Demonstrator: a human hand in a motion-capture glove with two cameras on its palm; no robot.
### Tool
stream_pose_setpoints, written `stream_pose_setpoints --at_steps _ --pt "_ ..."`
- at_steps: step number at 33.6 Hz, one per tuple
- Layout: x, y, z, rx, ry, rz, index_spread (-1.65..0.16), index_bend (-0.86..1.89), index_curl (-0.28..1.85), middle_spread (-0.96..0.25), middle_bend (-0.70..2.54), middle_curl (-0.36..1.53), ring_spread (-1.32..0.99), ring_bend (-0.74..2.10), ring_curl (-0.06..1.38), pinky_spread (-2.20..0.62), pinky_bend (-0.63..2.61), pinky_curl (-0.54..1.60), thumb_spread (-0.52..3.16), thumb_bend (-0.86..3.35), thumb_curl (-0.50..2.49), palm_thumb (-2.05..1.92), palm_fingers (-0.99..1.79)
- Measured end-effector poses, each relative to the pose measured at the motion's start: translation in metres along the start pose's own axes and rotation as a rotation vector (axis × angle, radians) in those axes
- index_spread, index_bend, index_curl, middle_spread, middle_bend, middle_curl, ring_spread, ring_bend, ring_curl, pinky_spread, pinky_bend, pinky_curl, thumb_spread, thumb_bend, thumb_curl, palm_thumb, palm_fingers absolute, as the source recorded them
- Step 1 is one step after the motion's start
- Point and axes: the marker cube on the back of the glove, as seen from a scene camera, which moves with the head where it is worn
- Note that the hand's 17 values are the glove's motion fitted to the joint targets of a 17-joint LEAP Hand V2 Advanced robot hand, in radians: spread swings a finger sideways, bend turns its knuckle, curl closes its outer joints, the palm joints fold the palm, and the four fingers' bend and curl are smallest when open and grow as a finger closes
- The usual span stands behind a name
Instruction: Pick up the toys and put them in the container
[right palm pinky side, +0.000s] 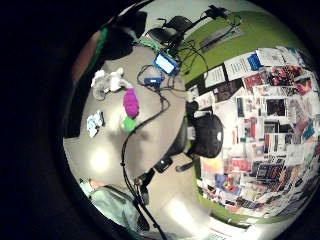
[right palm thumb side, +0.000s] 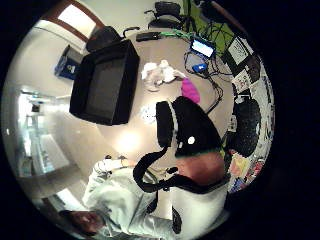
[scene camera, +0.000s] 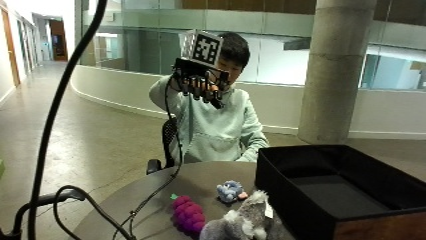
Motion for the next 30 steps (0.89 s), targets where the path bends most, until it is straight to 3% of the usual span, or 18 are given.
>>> stream_pose_setpoints --at_steps 7,15,19,30 --pt "-0.013 -0.019 0.002 -0.115 0.015 -0.026 -0.19 0.12 0.06 -0.04 0.27 0.10 -0.10 0.32 0.09 -0.02 0.53 0.17 0.92 0.09 0.04 0.08 0.27" --pt "-0.040 -0.059 0.013 -0.231 -0.059 -0.057 -0.24 0.13 0.09 -0.05 0.25 0.15 -0.12 0.33 0.12 -0.03 0.61 0.23 1.25 0.09 0.10 0.07 0.15" --pt "-0.056 -0.092 0.033 -0.149 -0.147 -0.123 -0.24 0.07 0.11 -0.05 0.14 0.15 -0.10 0.27 0.13 -0.02 0.74 0.29 1.27 0.05 0.11 0.00 -0.17" --pt "-0.101 -0.163 0.154 -0.149 -0.242 -0.271 -0.24 0.05 0.10 -0.04 0.12 0.17 -0.06 0.18 0.15 0.02 0.80 0.31 1.17 -0.03 0.16 -0.03 -0.31"
